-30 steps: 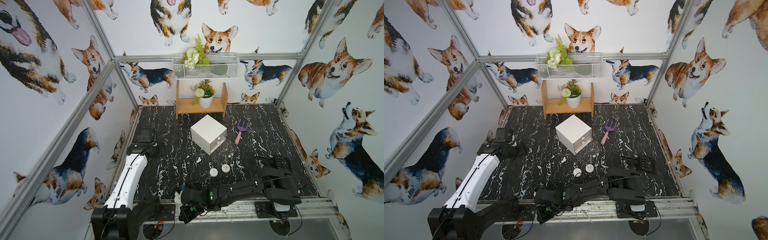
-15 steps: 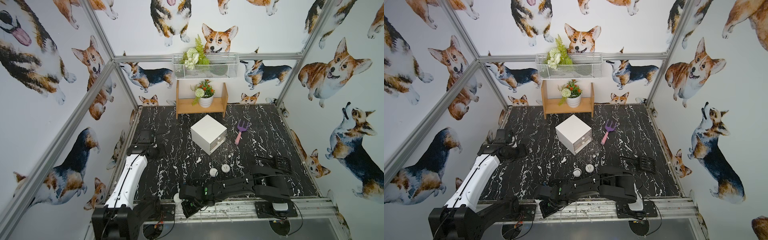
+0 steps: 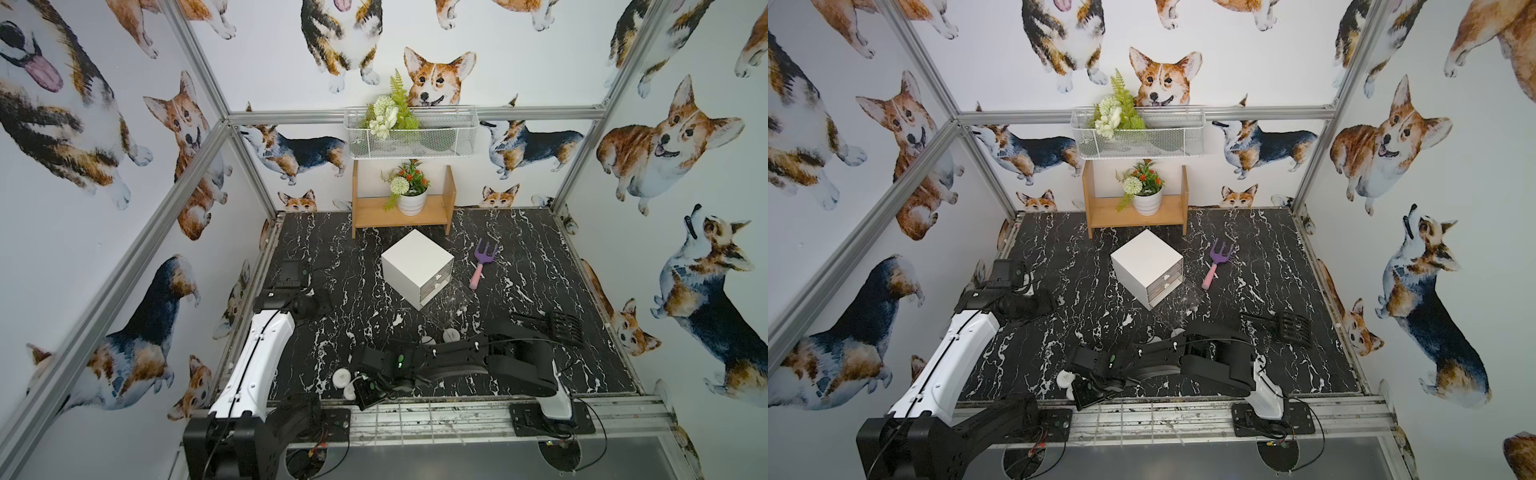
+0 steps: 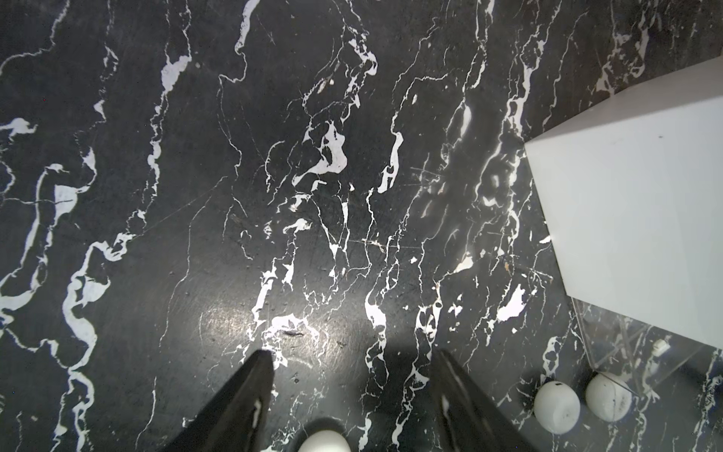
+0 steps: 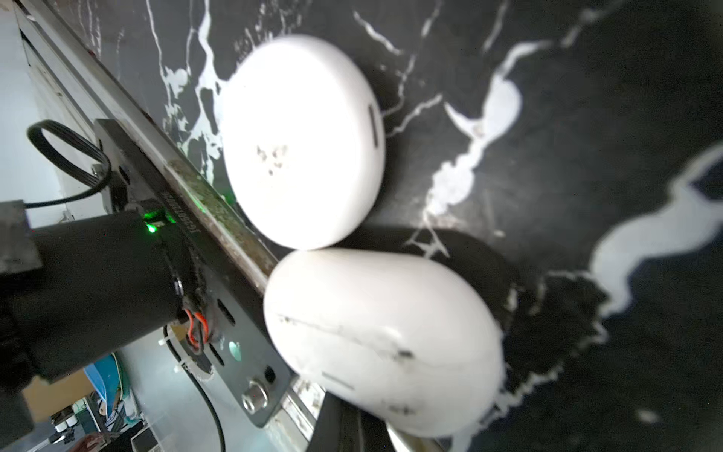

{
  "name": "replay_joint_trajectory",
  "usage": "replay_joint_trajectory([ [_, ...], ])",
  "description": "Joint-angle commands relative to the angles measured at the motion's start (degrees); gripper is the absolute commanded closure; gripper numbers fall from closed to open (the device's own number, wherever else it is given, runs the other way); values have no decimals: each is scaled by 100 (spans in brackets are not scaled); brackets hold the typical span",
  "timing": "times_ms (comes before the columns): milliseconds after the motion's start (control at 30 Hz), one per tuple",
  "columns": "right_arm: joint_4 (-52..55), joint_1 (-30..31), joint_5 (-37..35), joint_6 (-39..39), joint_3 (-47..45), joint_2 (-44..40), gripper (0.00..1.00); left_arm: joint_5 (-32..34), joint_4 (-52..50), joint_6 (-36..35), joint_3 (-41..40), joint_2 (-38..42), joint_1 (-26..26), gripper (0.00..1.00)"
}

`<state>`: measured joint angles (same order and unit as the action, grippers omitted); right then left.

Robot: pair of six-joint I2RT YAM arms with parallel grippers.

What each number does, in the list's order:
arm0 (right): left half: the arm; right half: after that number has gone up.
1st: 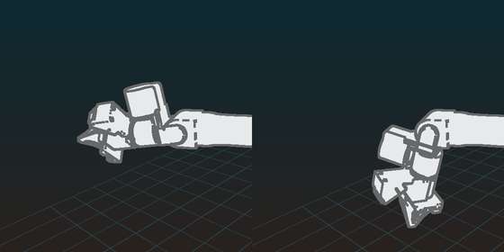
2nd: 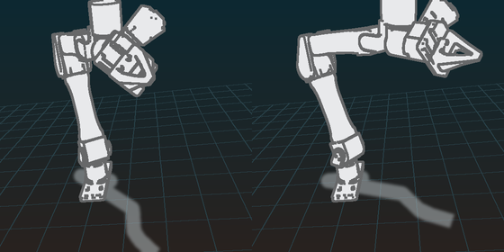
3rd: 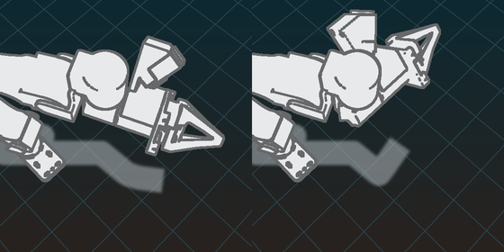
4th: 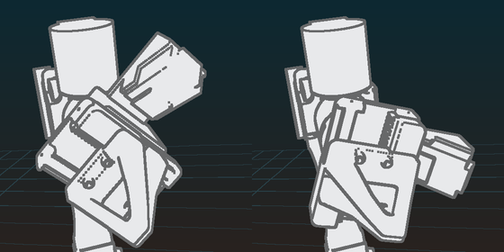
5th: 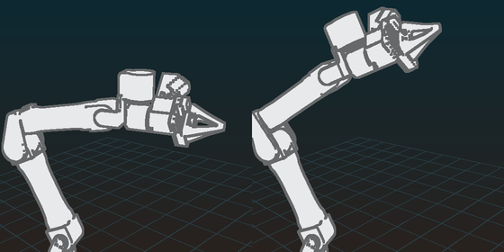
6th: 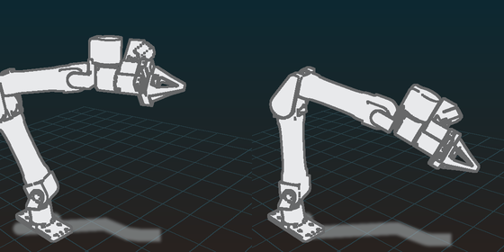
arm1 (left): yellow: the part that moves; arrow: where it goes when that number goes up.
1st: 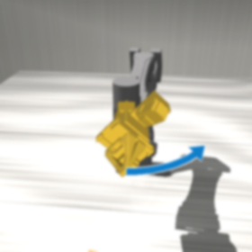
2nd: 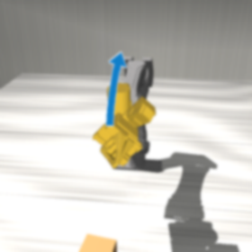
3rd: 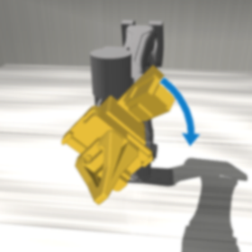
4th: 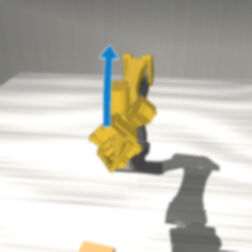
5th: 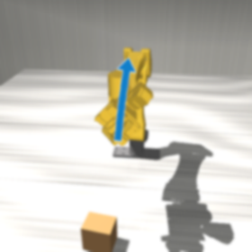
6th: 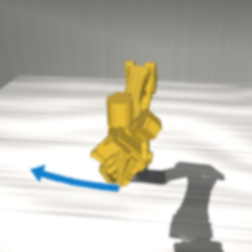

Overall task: Put the bluetooth earphones in the drawer according to color
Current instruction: Adjust the Bluetooth earphone at the center of the board, then pick up the Bluetooth earphone from the center of the board.

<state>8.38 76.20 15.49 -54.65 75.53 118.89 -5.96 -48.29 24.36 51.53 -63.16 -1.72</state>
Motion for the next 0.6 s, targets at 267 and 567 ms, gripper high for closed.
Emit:
replay_joint_trajectory([
  [267,-578,-688,-181,-187,-207,-182,100,37,-82,-37,-203,151,-13,27],
  [567,61,-823,-232,-24,12,-367,62,39,-128,1,-213,176,-13,23],
])
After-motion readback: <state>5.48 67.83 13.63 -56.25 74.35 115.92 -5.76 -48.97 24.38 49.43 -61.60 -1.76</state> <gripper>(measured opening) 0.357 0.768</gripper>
